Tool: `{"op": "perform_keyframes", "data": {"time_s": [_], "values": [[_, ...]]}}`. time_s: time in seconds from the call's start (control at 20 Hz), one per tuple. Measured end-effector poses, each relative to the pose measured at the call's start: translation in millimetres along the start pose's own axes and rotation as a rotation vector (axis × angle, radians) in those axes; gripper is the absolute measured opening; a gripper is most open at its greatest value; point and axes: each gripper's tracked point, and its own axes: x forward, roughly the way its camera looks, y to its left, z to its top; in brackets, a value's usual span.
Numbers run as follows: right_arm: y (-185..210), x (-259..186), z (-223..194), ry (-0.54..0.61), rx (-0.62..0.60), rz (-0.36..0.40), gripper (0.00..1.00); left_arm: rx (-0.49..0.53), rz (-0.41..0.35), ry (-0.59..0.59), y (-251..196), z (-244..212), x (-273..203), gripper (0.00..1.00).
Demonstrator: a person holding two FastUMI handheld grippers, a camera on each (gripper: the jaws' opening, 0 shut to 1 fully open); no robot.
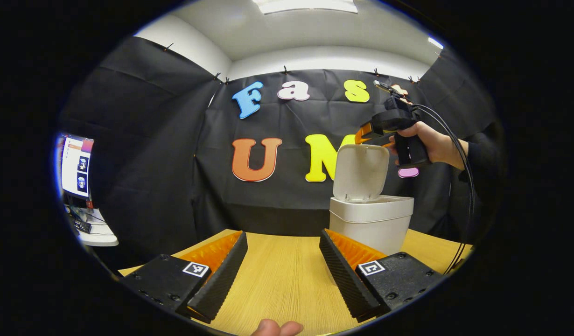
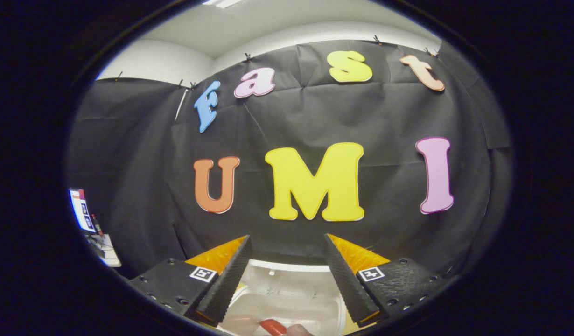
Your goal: Press the lid of the desktop garbage bin to open it, pick up the crumpled paper on the desktop and throw it into the bin, then pick up the pop can on the desktop and drop it into the bin, and finally close the garbage bin lid.
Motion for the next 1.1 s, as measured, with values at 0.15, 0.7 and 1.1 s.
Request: {"op": "perform_keyframes", "data": {"time_s": [0.15, 0.7, 1.1], "values": [[8.9, -18.2, -43.0, 0.12, 0.018, 0.036, 0.94, 0.002, -0.006, -0.012, -5.9, 2.8, -2.3, 1.0], [1.0, -54.6, -140.8, 0.203, 0.016, 0.031, 0.95, -0.02, -0.054, -0.01, -25.7, 2.1, -4.5, 0.99], [-1.3, -54.4, -162.5, 0.186, -0.019, 0.002, 0.95, -0.041, -0.054, 0.007, -24.7, -2.0, -1.4, 1.0]]}}
